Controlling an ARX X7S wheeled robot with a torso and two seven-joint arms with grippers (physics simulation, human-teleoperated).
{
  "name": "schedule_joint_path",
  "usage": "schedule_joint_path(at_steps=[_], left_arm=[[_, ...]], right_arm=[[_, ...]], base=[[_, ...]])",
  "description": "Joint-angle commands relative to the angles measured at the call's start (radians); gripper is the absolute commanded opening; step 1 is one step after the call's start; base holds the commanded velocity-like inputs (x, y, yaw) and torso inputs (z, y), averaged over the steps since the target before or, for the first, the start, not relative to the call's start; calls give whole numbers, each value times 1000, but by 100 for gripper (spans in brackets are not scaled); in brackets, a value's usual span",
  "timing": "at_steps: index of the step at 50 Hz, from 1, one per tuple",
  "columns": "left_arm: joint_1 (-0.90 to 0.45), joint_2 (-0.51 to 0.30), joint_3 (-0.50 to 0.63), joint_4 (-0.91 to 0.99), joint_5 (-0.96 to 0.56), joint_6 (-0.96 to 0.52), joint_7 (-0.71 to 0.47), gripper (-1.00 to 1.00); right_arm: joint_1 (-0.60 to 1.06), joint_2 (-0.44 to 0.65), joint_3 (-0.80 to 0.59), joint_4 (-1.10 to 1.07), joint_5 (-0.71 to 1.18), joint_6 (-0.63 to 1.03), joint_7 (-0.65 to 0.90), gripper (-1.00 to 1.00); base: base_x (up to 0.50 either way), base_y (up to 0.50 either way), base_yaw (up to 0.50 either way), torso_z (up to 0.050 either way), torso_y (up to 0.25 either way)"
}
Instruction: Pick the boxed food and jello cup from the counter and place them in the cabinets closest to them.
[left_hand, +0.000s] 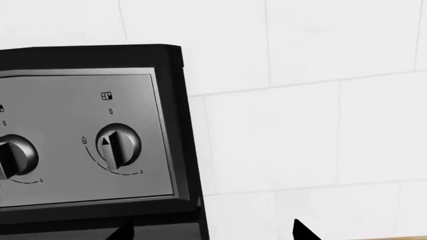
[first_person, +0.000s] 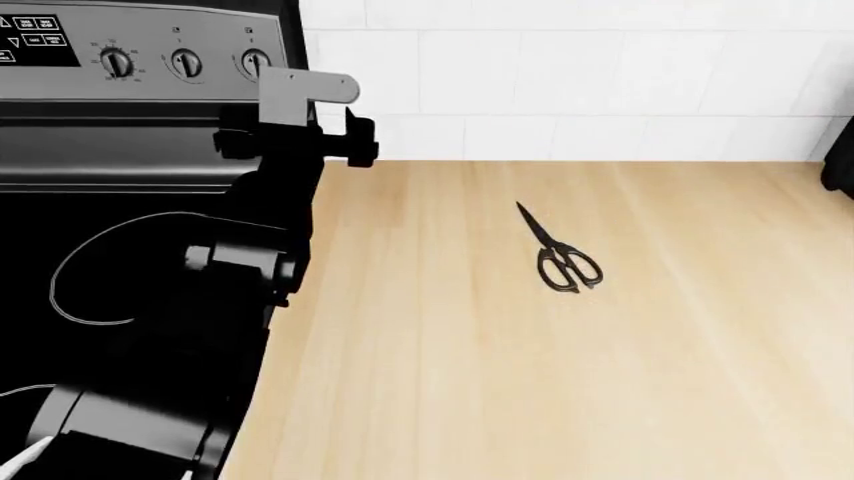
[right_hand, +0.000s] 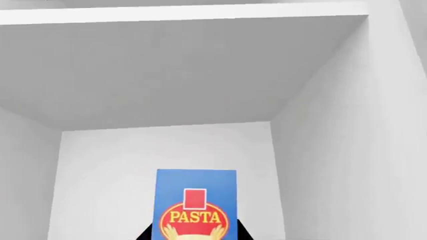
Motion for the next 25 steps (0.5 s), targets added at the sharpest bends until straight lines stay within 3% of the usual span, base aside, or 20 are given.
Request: schedule_joint_path(at_steps=[1, 25], left_arm=[[1, 0, 5, 0, 2, 2, -3, 100], [2, 0, 14, 0, -3, 8, -1, 100]], right_arm=[[-158, 1, -162, 64, 163, 116, -1, 100], [-139, 3, -147, -6, 137, 108, -33, 100]], base=[[0, 0, 0, 0, 0], [2, 0, 0, 0, 0]])
